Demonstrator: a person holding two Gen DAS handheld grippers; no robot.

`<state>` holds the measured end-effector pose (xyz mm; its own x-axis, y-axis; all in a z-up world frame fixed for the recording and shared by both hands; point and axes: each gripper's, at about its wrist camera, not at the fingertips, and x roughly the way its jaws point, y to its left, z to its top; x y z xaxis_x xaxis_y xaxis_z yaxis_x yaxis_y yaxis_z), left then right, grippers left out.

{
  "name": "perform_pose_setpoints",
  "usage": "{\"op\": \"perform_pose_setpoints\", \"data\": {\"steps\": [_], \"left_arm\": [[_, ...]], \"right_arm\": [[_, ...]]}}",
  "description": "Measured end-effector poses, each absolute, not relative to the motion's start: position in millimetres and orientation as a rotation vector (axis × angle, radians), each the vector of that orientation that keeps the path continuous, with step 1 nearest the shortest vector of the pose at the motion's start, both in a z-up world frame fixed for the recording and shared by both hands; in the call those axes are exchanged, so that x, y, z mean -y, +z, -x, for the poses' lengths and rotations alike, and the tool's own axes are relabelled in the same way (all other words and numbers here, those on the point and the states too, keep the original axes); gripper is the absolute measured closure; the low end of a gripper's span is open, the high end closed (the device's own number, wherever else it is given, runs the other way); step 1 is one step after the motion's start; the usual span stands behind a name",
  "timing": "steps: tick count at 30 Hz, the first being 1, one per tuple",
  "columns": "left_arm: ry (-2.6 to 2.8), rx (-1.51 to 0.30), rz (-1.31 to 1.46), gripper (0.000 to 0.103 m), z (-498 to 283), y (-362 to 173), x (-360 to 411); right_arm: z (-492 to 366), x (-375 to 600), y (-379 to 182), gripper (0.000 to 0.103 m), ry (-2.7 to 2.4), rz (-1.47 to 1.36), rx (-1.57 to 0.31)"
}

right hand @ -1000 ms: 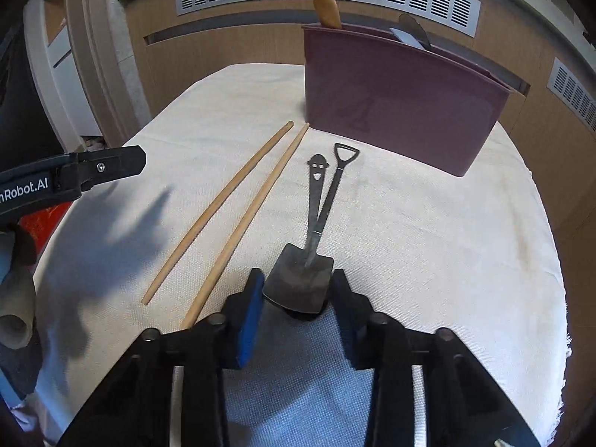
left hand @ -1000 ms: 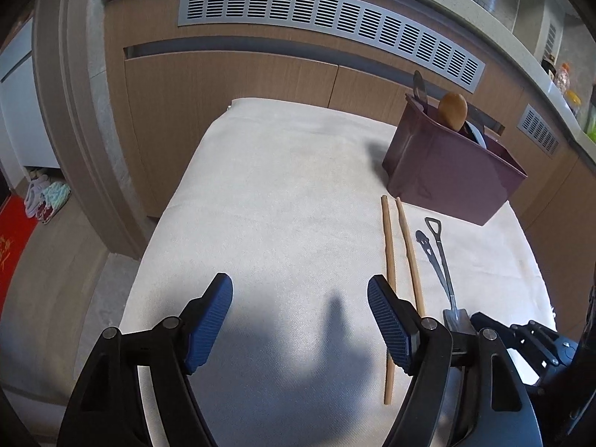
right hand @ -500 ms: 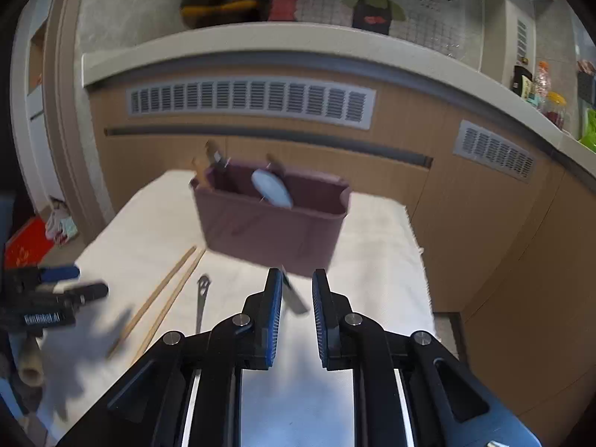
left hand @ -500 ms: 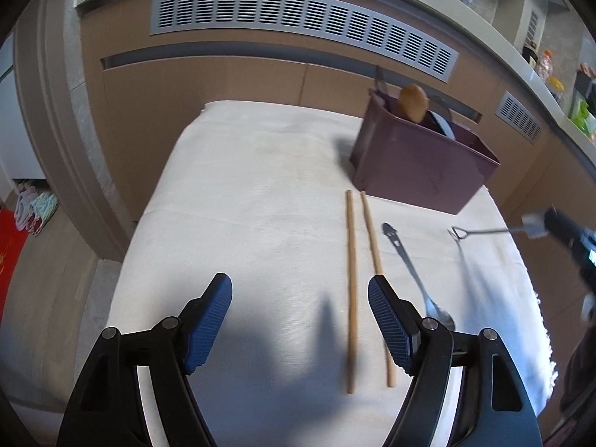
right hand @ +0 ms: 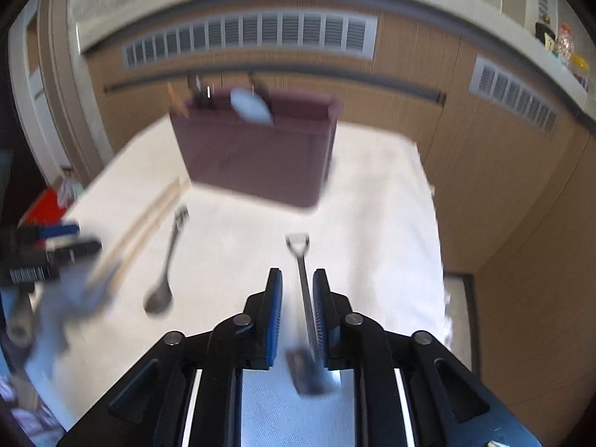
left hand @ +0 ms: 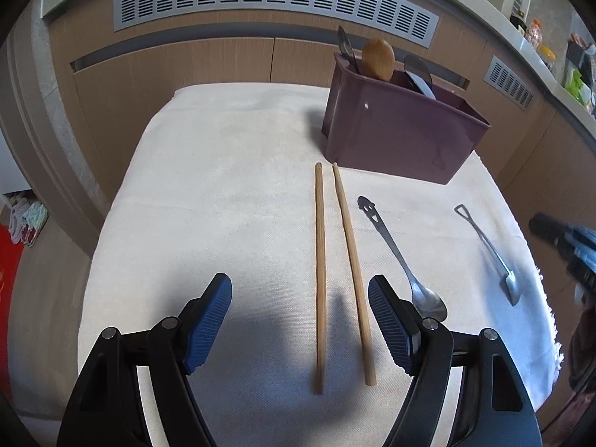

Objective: Organize utensils
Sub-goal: 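Grasp the shovel-shaped metal spoon with the right gripper while the left grasps a chopstick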

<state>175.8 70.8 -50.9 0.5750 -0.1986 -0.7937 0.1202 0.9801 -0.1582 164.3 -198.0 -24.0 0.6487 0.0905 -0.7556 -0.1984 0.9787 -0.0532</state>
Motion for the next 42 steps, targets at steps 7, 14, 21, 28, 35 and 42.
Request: {"op": "perform_pose_setpoints", "data": {"steps": [7, 14, 21, 28, 35, 42], "left_arm": [[-0.214, -0.97, 0.079, 0.027, -176, -60, -59], [-0.242, -0.982, 0.059, 0.026, -176, -61, -46], [-0.229, -0.986, 0.055, 0.025, -174, -61, -50], [-0.221, -0.99, 0.064, 0.025, -172, -62, -54], [-0.21, -0.991, 0.121, 0.025, -177, -65, -65], [-0.243, -0.98, 0.146, 0.03, -180, -60, -60]], "right_arm": [[-127, 219, -55, 0.049, 0.164, 0.167, -0.912], [-132, 228, -73, 0.049, 0.157, 0.099, -0.939], [-148, 214, -73, 0.05, 0.193, 0.137, -0.924], [-184, 210, -73, 0.084, 0.238, 0.152, -1.024], [-169, 212, -49, 0.098, 0.233, 0.142, -0.976], [-170, 225, -3, 0.098, 0.266, -0.027, -0.829]]}}
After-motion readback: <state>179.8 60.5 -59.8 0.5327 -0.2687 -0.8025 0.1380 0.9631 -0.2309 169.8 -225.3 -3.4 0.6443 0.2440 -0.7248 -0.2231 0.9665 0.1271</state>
